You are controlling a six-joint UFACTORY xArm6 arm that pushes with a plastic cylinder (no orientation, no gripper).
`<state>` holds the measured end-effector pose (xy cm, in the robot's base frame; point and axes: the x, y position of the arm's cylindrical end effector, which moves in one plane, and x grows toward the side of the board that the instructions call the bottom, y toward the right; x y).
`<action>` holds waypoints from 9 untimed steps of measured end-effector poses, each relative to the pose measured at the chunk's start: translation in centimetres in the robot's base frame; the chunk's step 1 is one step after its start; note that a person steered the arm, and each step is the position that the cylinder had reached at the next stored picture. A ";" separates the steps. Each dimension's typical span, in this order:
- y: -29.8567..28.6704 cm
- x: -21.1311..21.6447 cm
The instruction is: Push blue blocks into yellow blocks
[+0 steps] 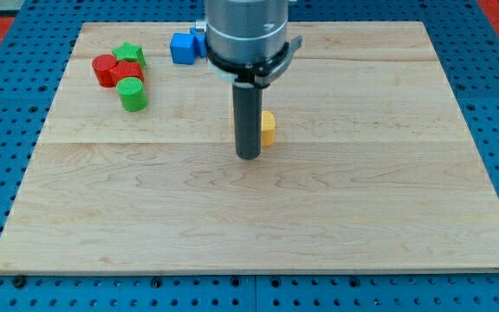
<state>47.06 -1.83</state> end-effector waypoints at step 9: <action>-15.7 -24.5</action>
<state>22.60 -17.56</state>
